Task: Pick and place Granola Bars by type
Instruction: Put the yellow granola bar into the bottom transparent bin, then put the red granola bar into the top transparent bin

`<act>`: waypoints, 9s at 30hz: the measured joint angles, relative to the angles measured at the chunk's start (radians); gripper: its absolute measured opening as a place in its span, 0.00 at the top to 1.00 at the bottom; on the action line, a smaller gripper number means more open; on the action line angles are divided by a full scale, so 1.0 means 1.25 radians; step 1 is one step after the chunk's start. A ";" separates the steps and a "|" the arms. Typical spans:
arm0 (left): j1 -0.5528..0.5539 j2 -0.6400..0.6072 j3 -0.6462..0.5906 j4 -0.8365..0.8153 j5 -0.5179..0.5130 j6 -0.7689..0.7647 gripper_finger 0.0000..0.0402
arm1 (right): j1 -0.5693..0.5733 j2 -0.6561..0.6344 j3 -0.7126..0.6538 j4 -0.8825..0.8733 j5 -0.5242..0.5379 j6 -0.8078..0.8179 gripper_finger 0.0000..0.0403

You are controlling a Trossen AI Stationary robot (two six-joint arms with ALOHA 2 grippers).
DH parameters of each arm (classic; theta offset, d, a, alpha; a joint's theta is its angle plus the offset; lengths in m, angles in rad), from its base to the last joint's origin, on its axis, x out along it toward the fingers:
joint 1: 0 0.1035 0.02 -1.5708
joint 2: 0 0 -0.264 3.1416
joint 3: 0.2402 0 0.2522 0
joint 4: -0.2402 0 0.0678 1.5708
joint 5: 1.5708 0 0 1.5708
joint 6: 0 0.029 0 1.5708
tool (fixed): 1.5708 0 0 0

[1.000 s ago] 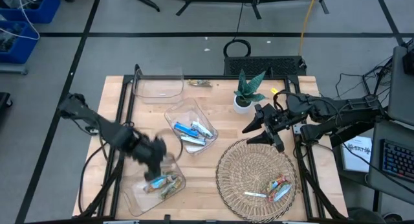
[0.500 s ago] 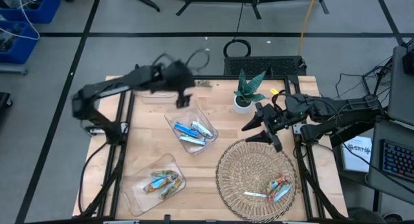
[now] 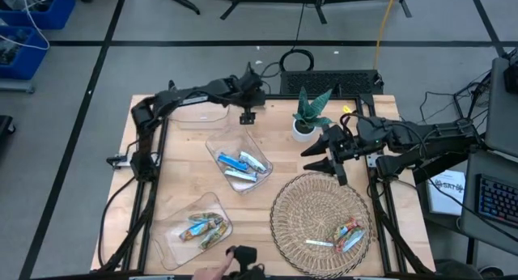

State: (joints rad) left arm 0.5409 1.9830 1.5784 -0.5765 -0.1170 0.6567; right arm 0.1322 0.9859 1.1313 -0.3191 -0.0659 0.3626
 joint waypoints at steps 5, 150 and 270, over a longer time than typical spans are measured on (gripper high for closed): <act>0.017 0.048 0.008 0.022 -0.004 0.034 0.08 | 0.000 0.000 0.000 0.000 0.014 0.000 0.51; -0.037 0.121 0.172 -0.173 -0.200 -0.014 1.00 | 0.013 0.025 0.000 0.179 0.008 0.015 0.51; -1.003 -0.254 -0.273 -0.057 0.099 -1.602 0.14 | -0.286 0.247 -0.389 -0.380 0.220 -1.102 0.39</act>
State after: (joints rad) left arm -0.7128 1.6657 1.2369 -0.6475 0.0071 -1.3453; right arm -0.2253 1.2949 0.6452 -0.7945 0.2095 -1.0152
